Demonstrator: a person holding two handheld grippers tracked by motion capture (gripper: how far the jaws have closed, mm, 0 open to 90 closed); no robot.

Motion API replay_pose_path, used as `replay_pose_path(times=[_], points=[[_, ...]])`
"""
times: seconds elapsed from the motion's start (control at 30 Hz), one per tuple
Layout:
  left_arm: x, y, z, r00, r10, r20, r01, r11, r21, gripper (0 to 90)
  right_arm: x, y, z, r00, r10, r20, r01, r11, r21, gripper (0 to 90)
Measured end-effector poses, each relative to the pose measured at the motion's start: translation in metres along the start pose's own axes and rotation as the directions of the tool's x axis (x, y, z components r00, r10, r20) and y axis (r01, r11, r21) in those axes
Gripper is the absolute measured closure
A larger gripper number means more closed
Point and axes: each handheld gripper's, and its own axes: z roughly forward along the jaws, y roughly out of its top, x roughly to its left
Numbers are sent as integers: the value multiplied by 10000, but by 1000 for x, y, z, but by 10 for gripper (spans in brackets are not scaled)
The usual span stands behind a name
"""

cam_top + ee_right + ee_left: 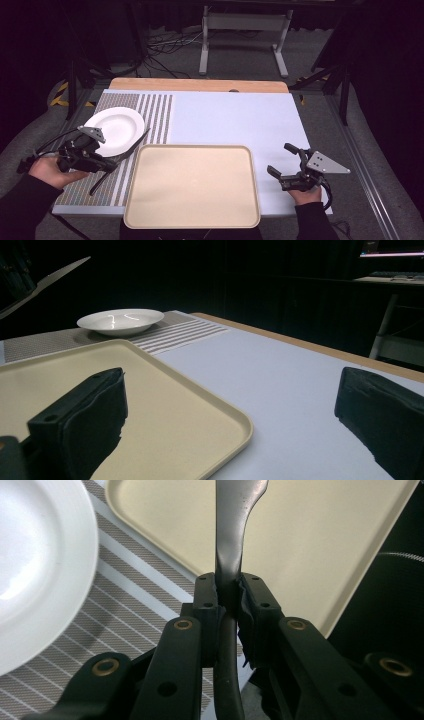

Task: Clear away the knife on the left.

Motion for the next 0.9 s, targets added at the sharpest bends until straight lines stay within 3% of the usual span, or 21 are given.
replay_pose_path(times=[0.13, 0.37, 0.43, 0.67, 0.9], points=[[-5, 5, 5, 9980, -598, 200, 598, 9982, 13, 798, -1, 0, 0, 10000, -1, 1, 1, 10000, -8, 12], [-11, 13, 14, 9976, -651, 228, 649, 9979, 76, 798, -1, 0, 0, 10000, 84, 0, -84, 10000, -33, 12], [-14, 15, 17, 9958, -814, 411, 811, 9967, 98, 798, -1, 0, -1, 10000, 67, -4, -67, 10000, -59, 11], [-23, 23, 29, 9966, -678, 463, 681, 9977, -52, 798, -2, 0, -2, 9999, 141, 0, -141, 9998, -112, 12], [-35, 30, 51, 9916, -717, 1080, 712, 9974, 79, 798, -2, 0, -3, 10000, 85, -7, -85, 9999, -142, 12]])
